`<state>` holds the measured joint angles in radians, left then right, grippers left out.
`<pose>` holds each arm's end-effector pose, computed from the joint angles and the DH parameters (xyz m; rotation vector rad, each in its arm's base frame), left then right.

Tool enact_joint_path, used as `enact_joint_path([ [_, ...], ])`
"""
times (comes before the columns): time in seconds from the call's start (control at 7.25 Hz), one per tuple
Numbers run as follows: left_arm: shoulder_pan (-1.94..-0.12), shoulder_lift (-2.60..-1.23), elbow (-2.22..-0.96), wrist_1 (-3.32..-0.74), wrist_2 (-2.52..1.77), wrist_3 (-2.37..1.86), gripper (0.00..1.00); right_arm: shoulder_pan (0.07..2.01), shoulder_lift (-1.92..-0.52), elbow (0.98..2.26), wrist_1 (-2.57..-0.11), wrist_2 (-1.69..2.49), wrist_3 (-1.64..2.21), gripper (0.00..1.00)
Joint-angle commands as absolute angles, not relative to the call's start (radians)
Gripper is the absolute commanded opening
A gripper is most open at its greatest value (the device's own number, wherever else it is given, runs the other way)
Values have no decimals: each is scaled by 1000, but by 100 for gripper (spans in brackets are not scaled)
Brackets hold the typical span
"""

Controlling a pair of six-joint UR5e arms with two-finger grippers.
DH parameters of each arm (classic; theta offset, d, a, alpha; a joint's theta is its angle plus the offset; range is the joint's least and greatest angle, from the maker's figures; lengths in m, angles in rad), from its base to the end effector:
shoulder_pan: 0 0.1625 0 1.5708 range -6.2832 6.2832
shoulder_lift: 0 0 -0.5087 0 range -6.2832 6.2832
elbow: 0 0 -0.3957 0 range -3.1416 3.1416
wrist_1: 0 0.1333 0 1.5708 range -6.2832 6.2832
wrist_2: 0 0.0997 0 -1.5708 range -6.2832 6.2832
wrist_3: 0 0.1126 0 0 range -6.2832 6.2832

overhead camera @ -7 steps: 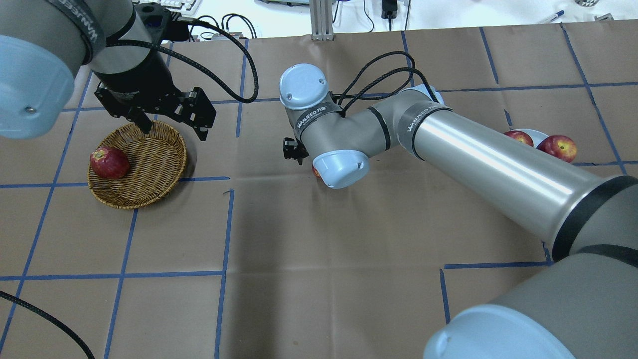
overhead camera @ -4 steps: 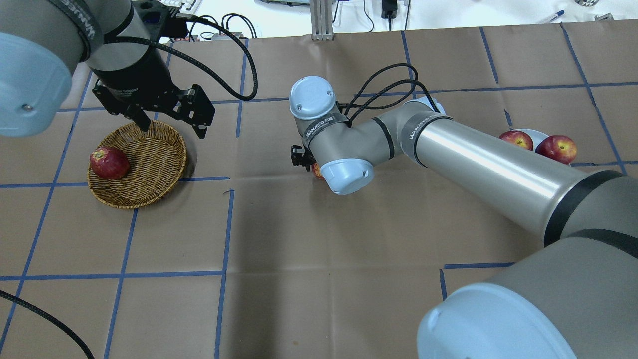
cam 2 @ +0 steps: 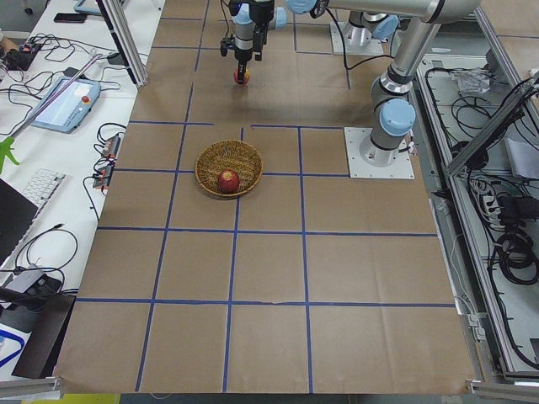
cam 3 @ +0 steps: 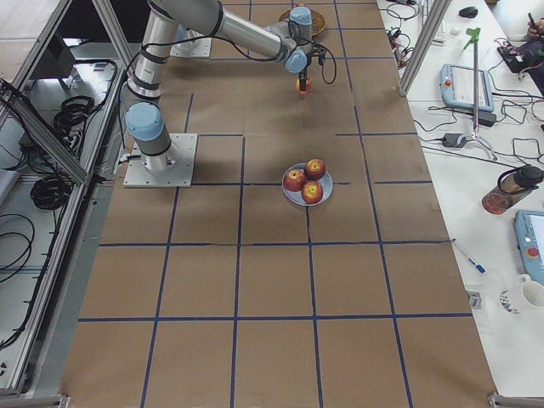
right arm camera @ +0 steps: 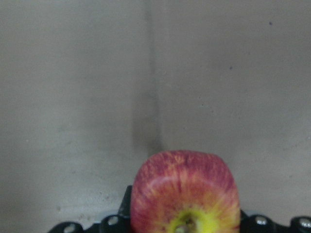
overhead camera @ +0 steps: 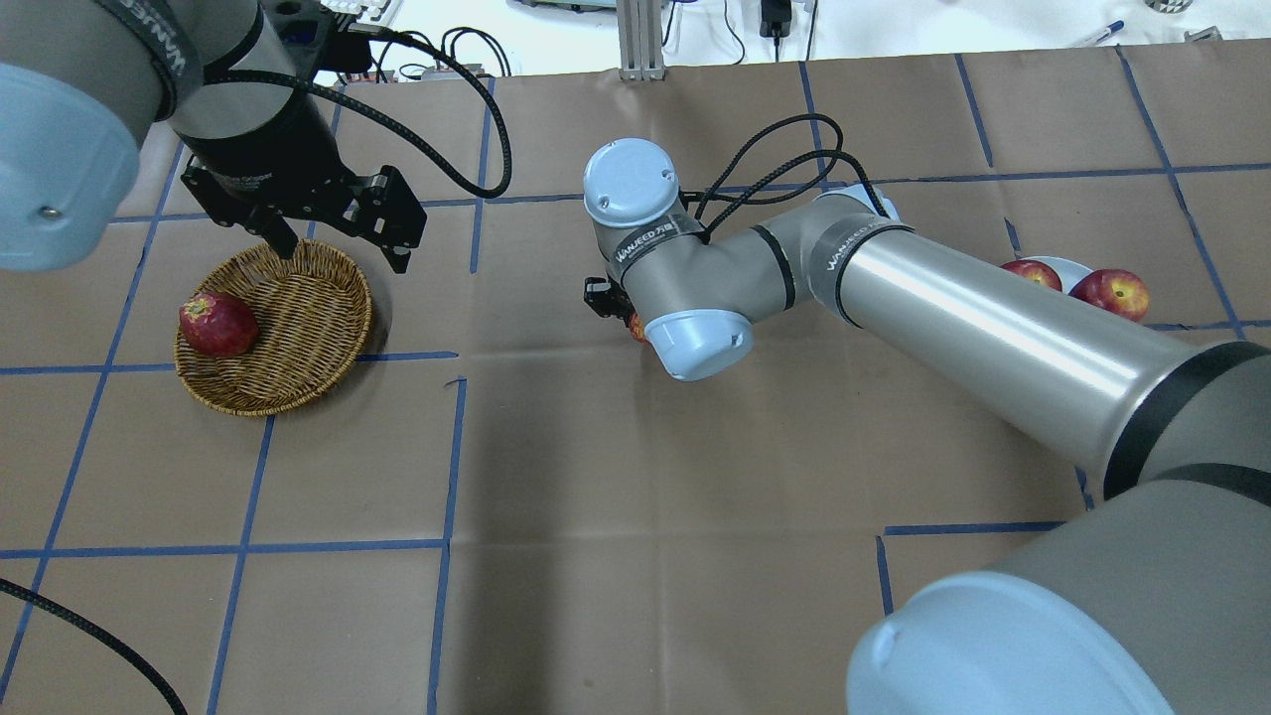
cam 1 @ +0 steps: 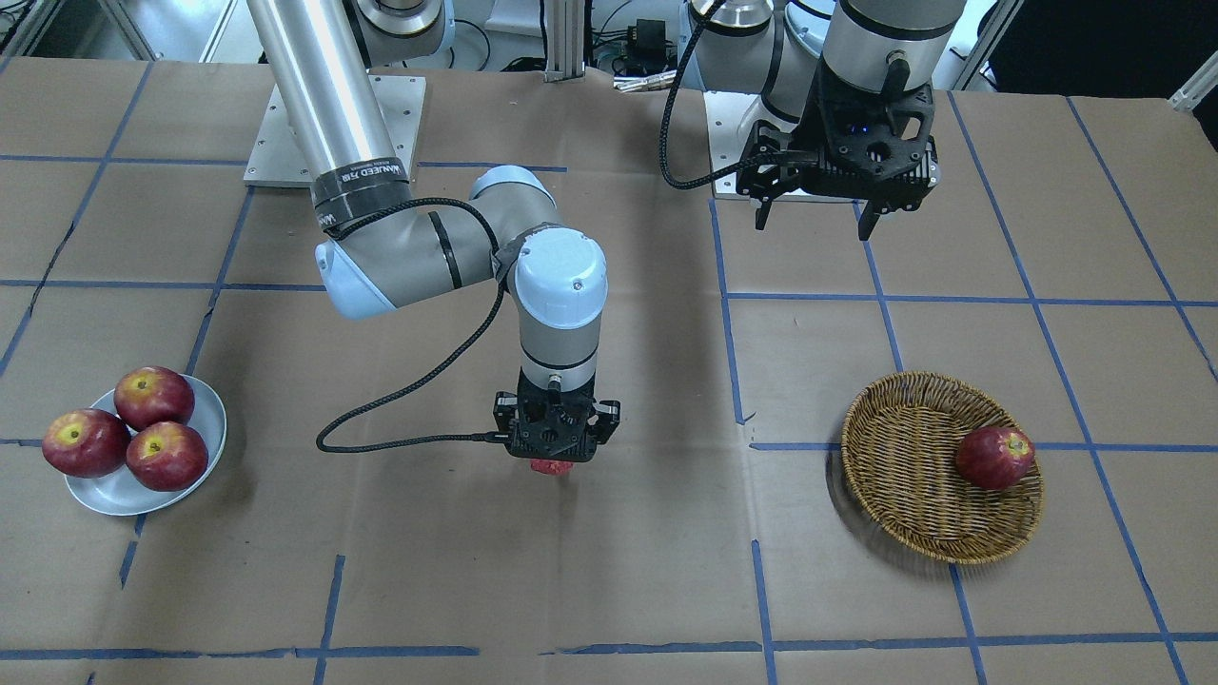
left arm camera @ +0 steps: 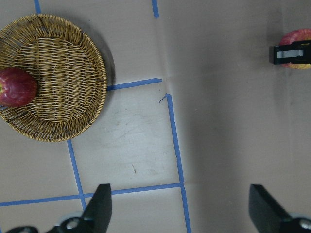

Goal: Transfer apple from basket to plate
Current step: 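Lower the right gripper and close it on the apple, then carry the apple with the right gripper over the white plate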

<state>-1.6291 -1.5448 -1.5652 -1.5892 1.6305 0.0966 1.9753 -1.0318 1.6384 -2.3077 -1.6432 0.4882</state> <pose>-0.1545 -0.4753 0.5725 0.2378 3.0724 -0.0186 0.3904 -0.5939 0.2751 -0.1381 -3.1209 0.2327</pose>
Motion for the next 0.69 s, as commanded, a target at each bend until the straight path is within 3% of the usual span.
enact_joint_path([
  [0.0,-1629,-1545,-1565,-1589,1631,97,99,1910,-1142,1640,-2214,-1640,477,49],
  [0.55,-1629,-1546,-1565,-1588,1628,97,99,1515,-1405,1782,-2071,-1637,-26,49],
])
